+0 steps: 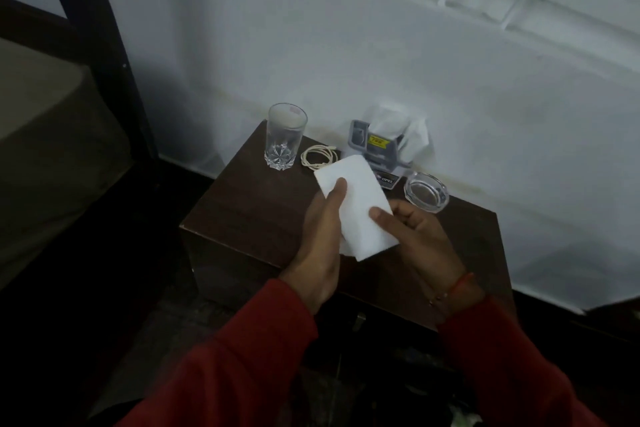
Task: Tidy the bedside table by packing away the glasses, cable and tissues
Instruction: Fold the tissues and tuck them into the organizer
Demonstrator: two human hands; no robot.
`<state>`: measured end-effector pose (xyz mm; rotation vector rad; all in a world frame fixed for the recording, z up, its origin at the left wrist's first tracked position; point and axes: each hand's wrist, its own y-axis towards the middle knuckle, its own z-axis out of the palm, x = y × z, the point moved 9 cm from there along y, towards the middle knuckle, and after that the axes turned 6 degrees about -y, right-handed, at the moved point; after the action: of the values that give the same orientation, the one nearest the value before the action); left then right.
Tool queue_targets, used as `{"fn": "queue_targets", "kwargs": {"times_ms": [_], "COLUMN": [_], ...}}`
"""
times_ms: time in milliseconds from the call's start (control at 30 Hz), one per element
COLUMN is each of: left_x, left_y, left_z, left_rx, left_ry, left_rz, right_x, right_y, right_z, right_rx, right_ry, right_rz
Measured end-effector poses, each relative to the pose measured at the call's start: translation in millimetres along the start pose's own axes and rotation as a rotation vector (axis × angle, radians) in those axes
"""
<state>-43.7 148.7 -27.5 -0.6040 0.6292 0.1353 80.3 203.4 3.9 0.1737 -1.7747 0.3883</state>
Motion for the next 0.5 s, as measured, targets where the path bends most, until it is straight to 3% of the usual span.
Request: {"fn": "queue_targets", "kwargs": {"times_ms": [167, 333, 500], "left_x": [-14.7, -3.3, 17.3], "left_y": [4.1, -0.1, -2.1], "left_z": [-27.8, -1.9, 3.1], "left_rx": [-0.226, -0.042, 0.08], "left_ry": [0.198, 0.387, 0.33], "left_rz": [0.211, 0.219, -0.023], "right_x": [1.1, 2.0, 14.0], "right_y": [3.4, 4.4, -2.1], "right_z": [-35.7, -36.7, -14.7], "right_rx": [-0.174, -0.164, 0.01], "right_ry": [0.022, 0.073, -0.026], "right_rz": [-0.05, -0.118, -0.248]}}
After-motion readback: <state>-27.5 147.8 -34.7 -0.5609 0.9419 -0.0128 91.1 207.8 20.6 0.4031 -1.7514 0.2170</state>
